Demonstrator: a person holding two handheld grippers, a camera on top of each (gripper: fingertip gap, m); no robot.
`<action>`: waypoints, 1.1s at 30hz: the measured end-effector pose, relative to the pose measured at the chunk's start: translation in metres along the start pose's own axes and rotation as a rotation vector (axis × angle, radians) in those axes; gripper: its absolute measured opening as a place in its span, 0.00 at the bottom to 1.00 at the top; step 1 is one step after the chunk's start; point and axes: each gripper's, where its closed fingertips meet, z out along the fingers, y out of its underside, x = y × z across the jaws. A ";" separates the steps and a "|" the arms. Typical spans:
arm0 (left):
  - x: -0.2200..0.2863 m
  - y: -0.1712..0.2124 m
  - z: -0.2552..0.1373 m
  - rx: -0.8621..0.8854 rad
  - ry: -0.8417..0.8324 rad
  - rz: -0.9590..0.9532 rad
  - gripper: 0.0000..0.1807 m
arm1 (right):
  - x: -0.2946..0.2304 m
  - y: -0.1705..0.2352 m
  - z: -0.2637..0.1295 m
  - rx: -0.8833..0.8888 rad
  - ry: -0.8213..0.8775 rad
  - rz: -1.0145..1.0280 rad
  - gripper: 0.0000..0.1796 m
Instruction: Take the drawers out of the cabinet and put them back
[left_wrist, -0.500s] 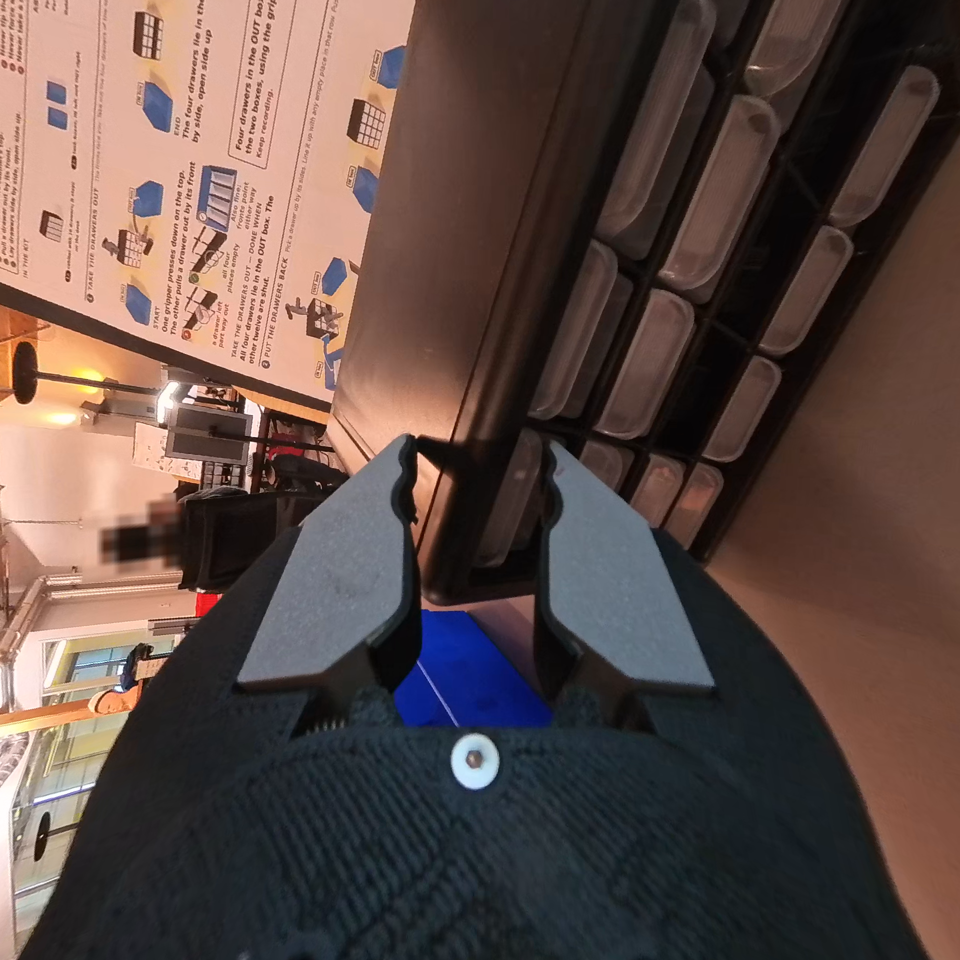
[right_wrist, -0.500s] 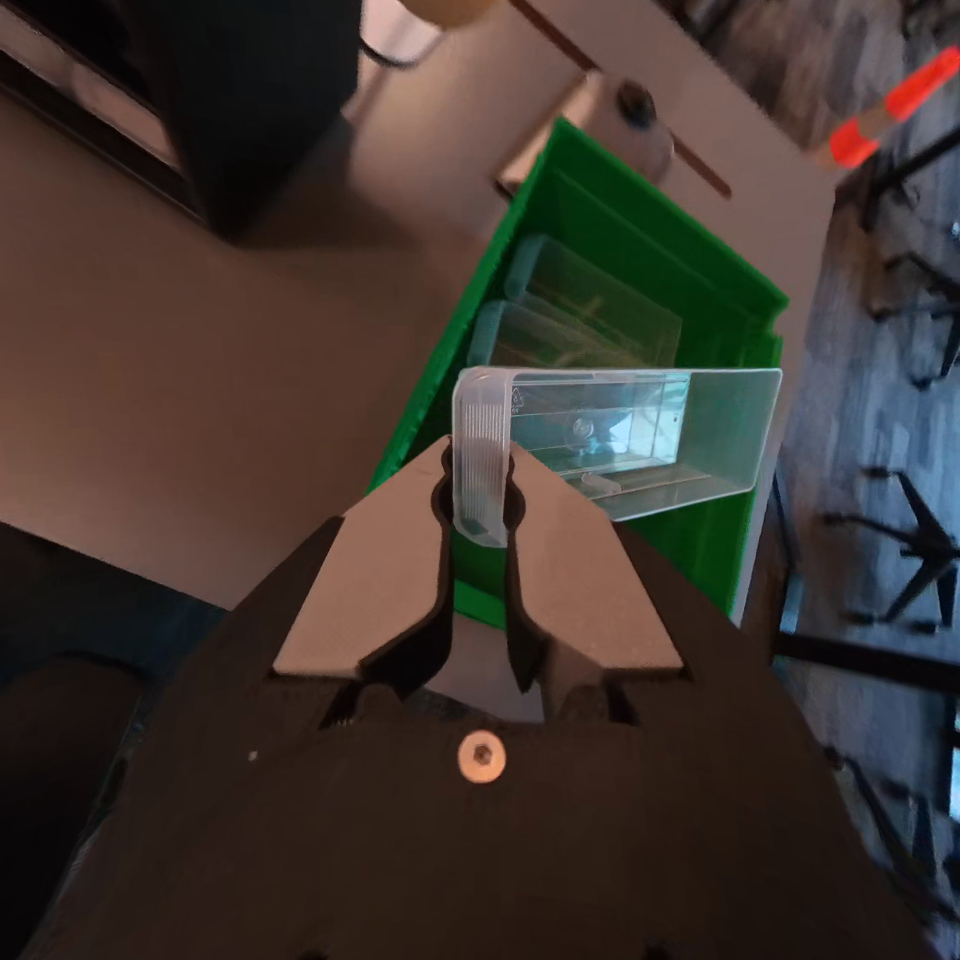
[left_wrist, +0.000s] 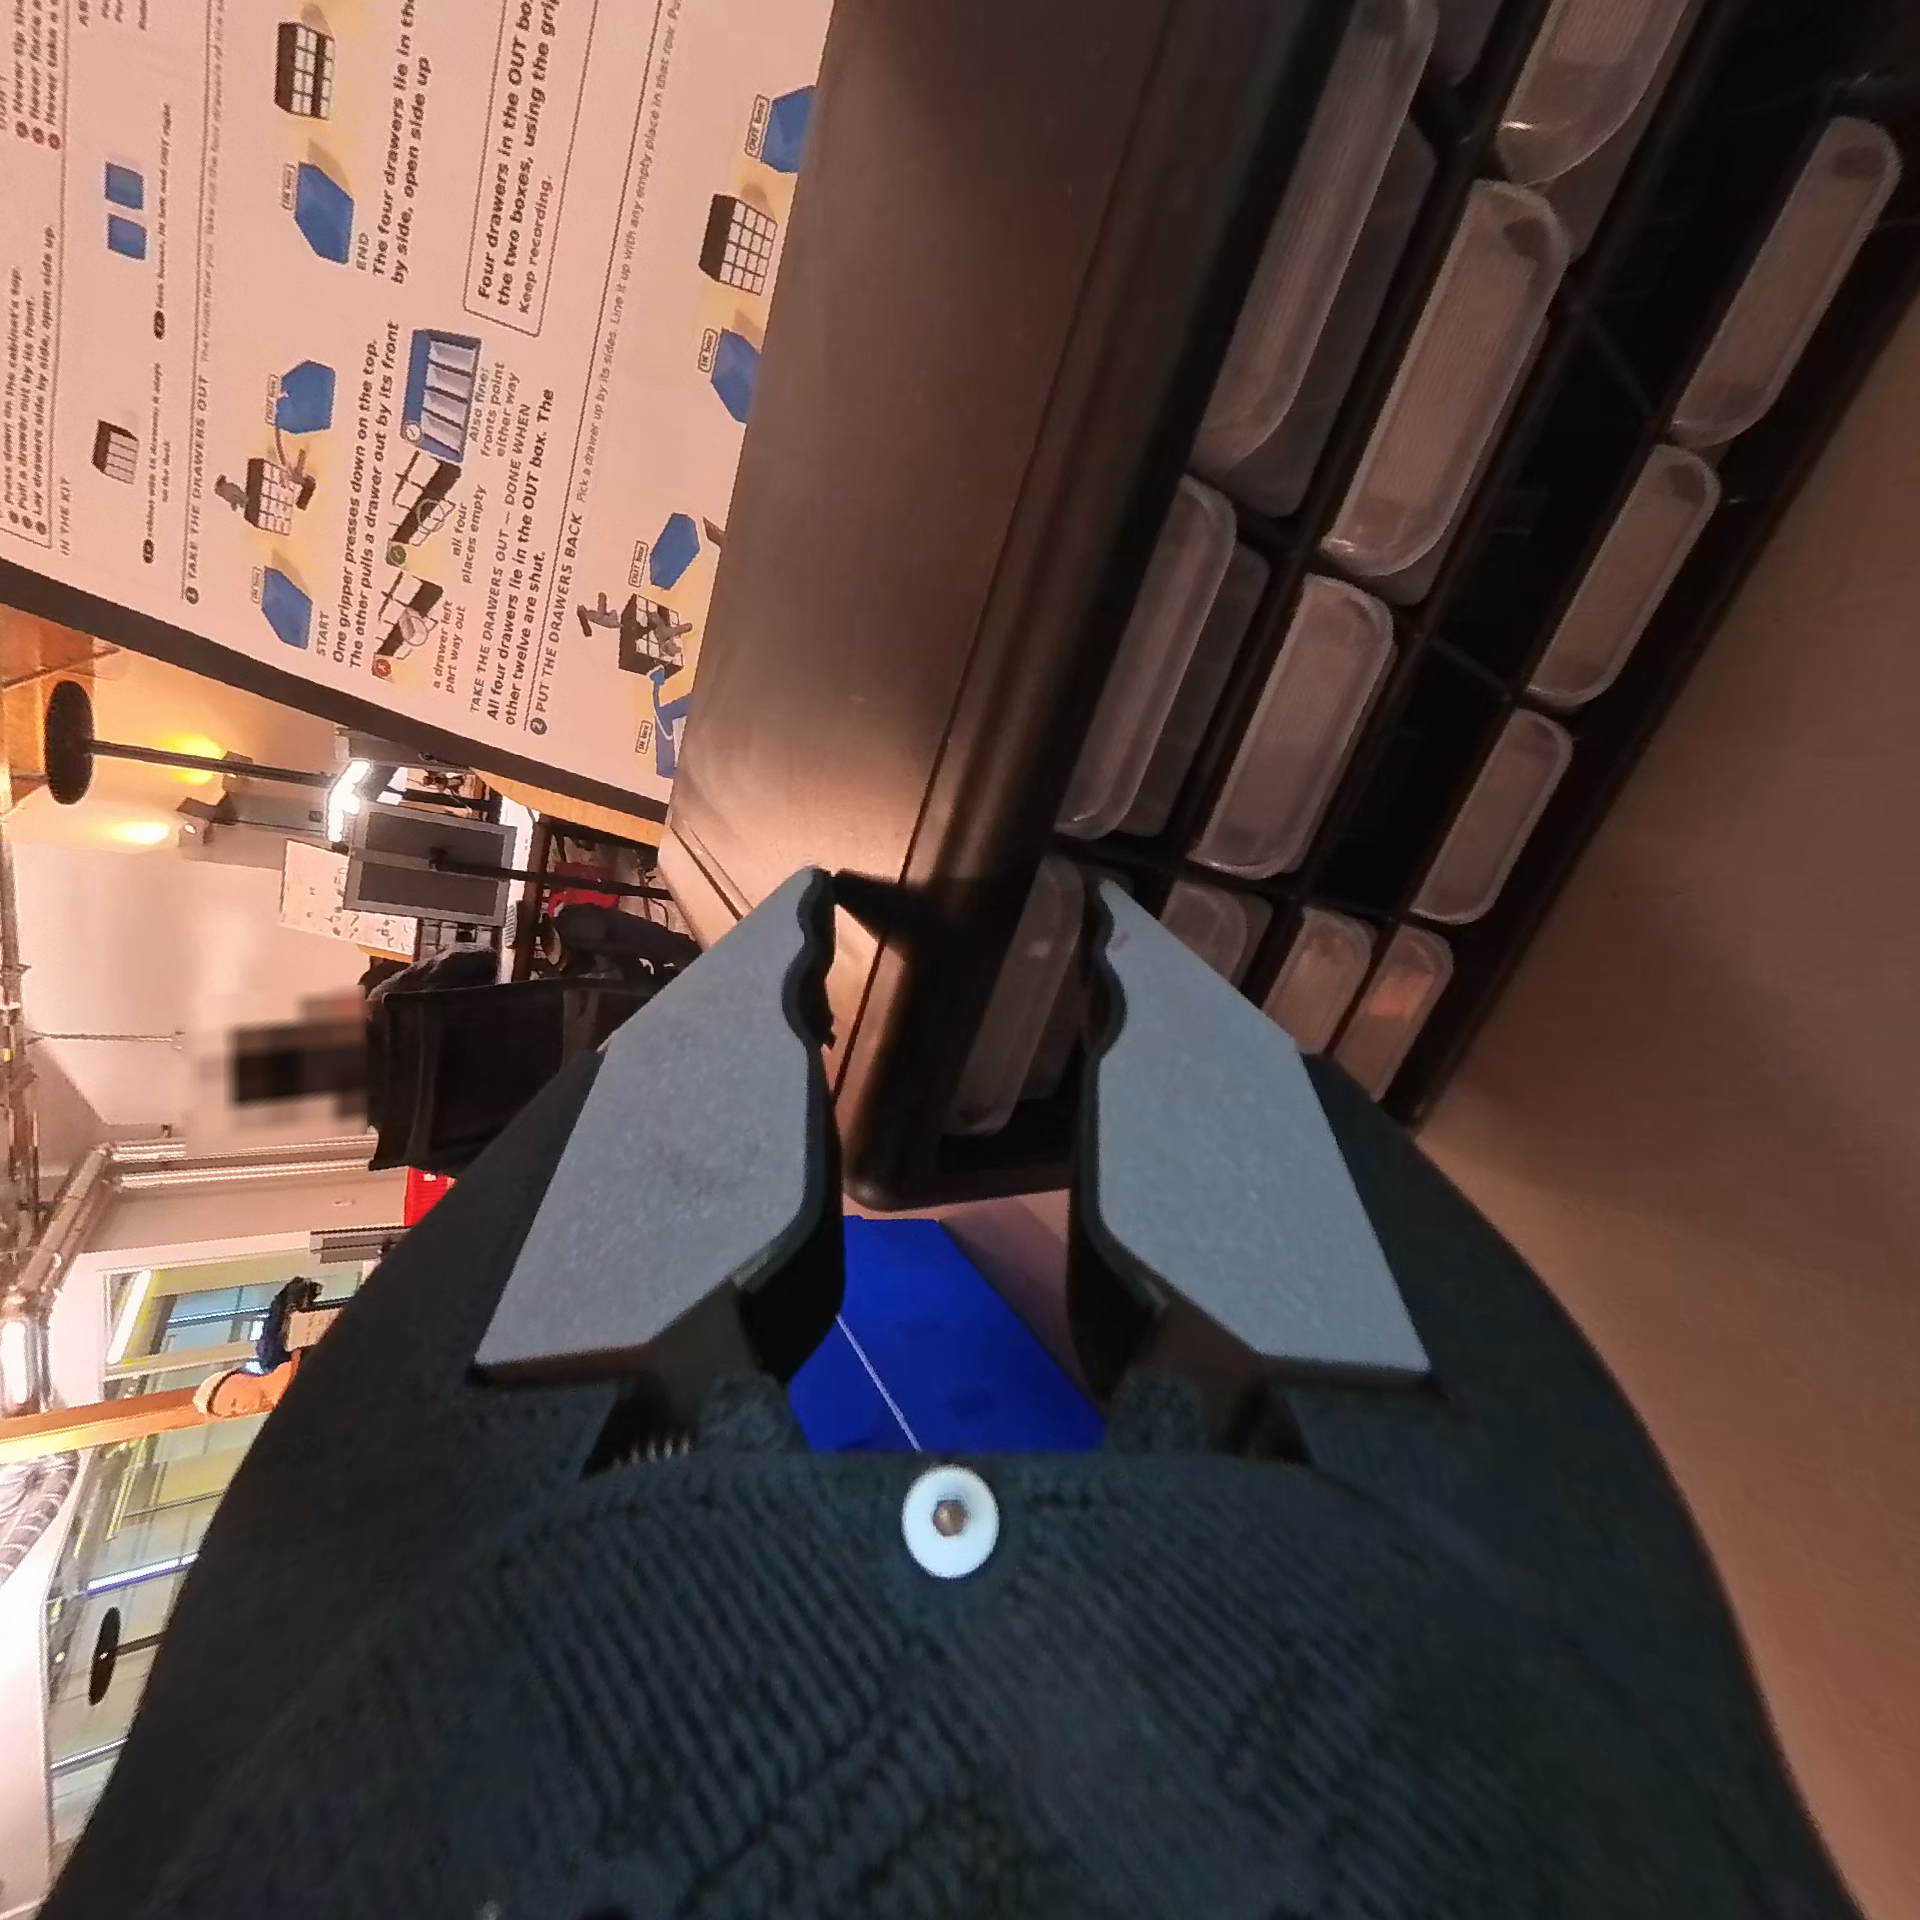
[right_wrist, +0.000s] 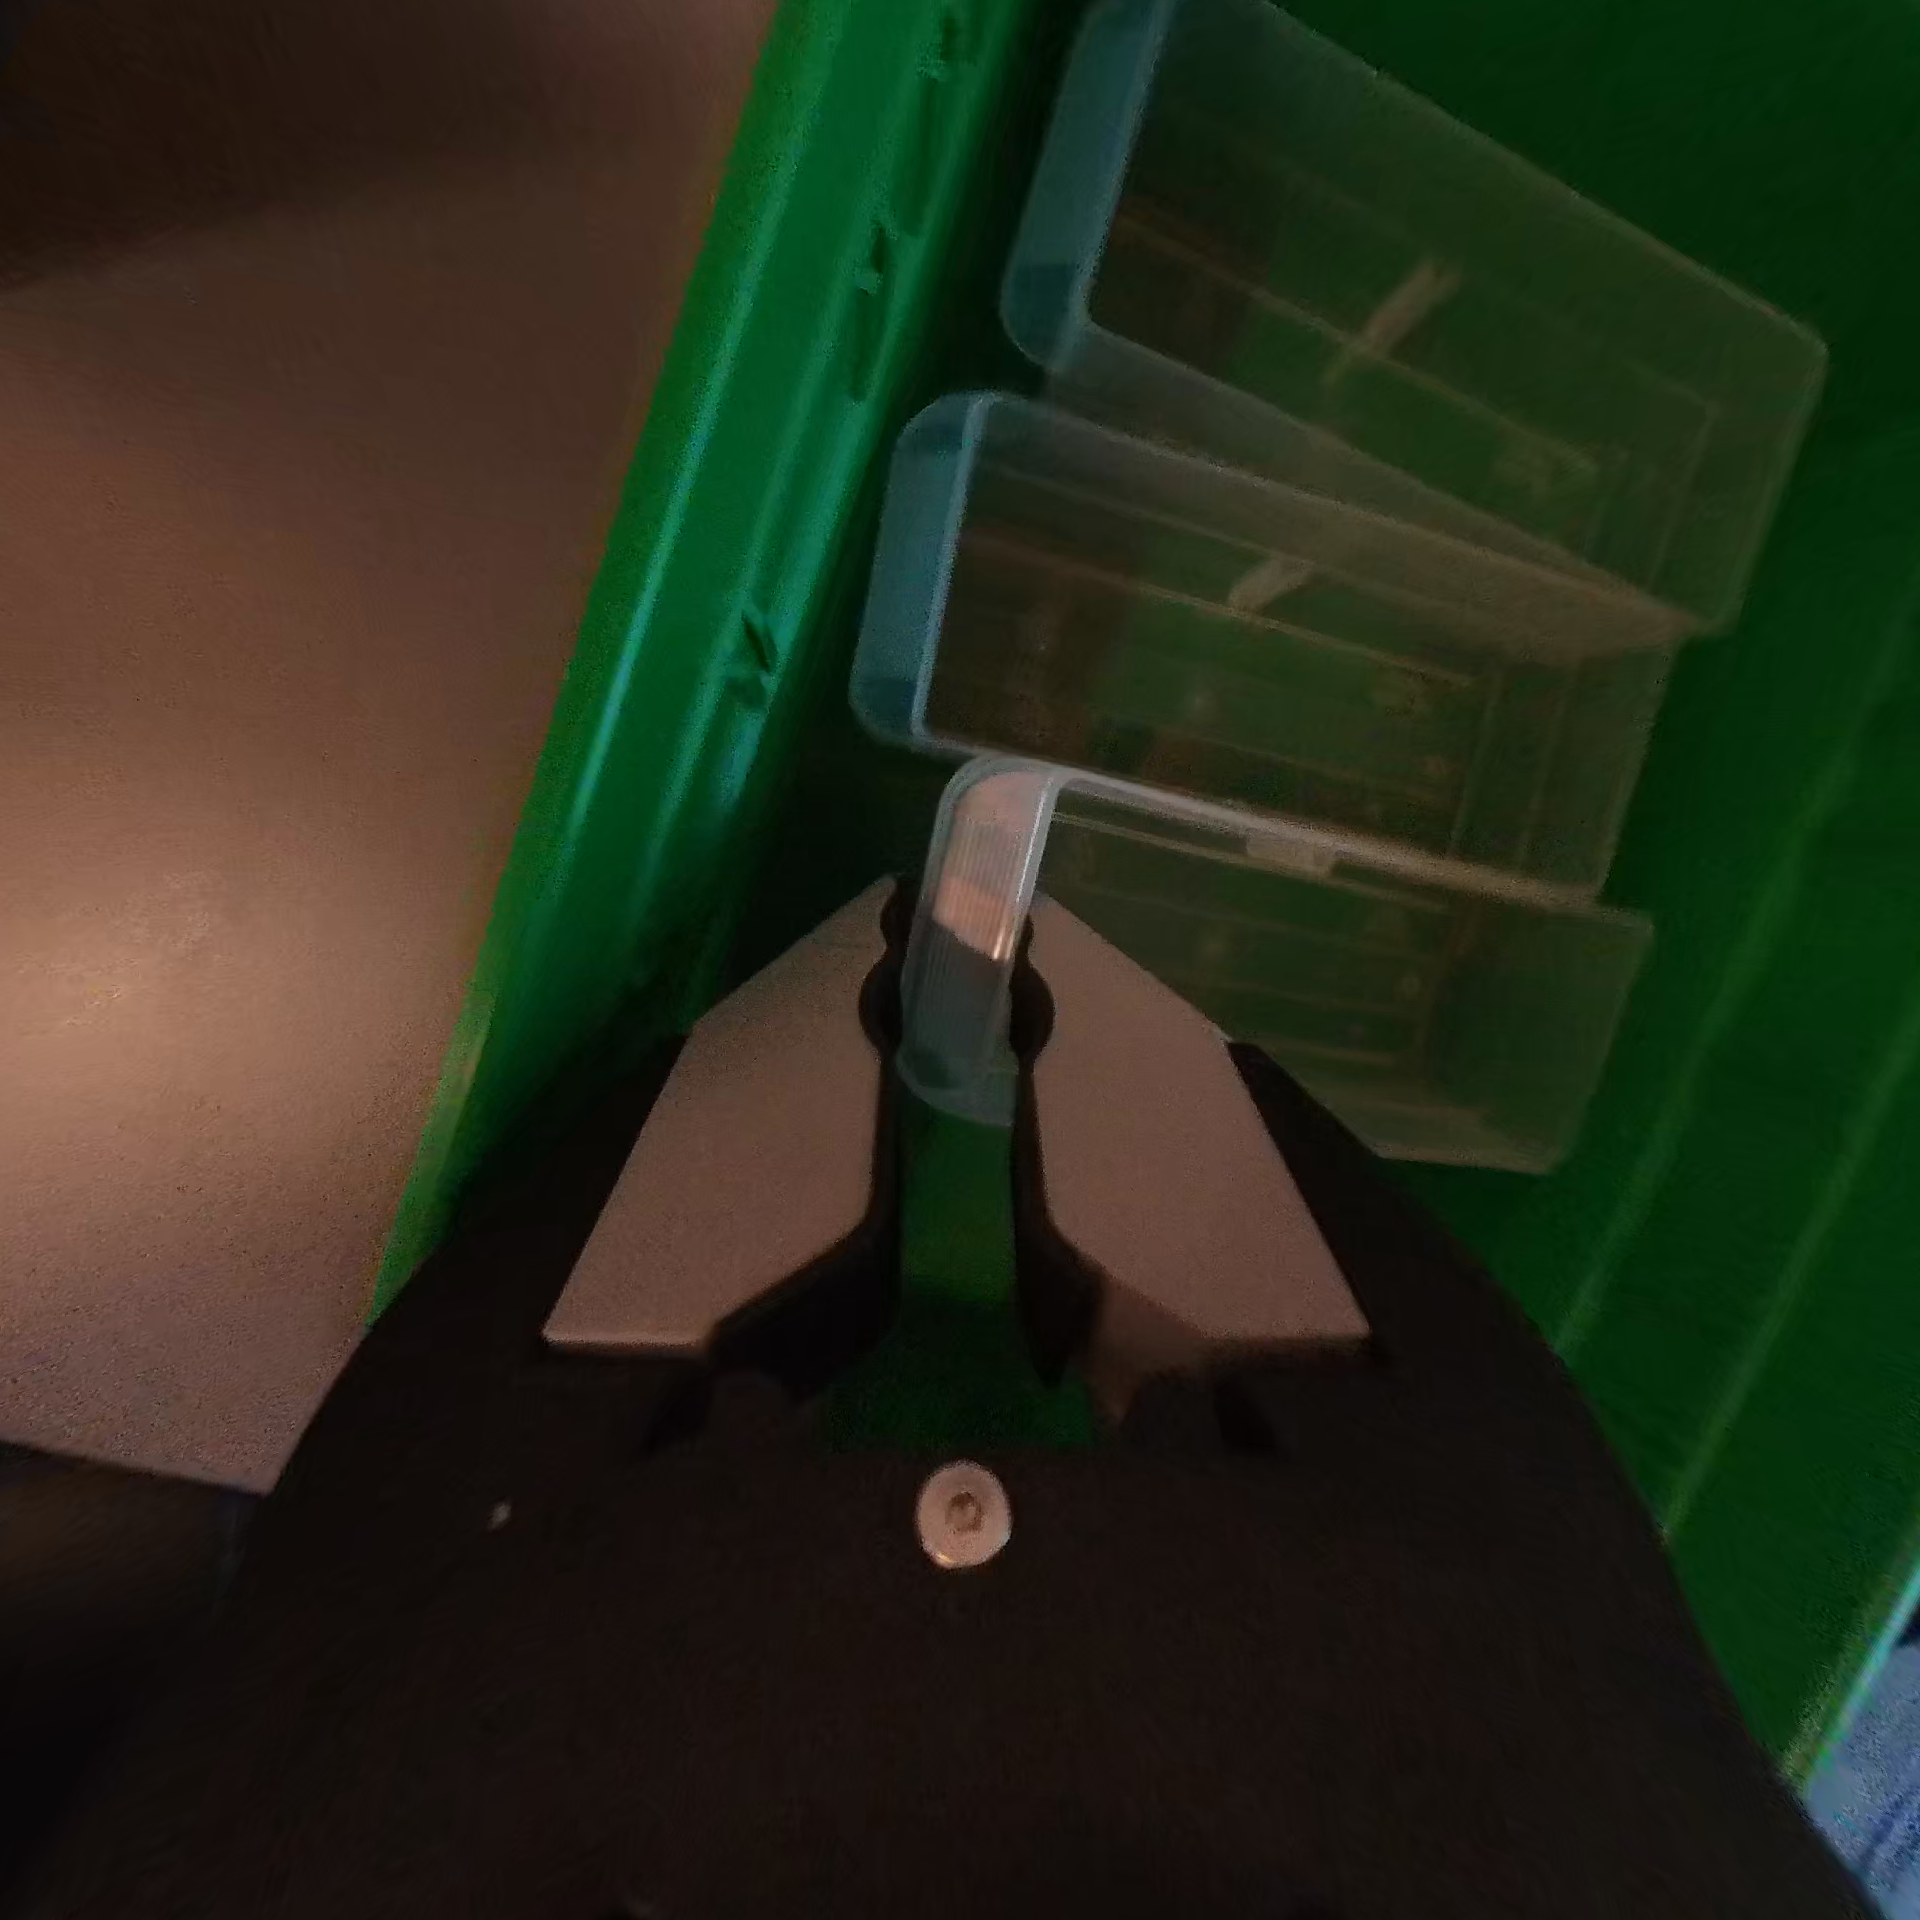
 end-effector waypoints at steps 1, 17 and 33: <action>0.000 0.000 0.000 0.000 0.000 -0.001 0.25 | -0.001 -0.001 0.006 -0.022 -0.004 -0.013 0.08; 0.000 -0.001 0.002 0.048 -0.055 -0.009 0.26 | -0.046 -0.046 -0.100 0.285 0.093 -0.095 0.23; 0.086 0.032 0.010 0.195 -0.584 0.321 0.18 | -0.103 -0.046 -0.145 0.470 0.086 -0.251 0.18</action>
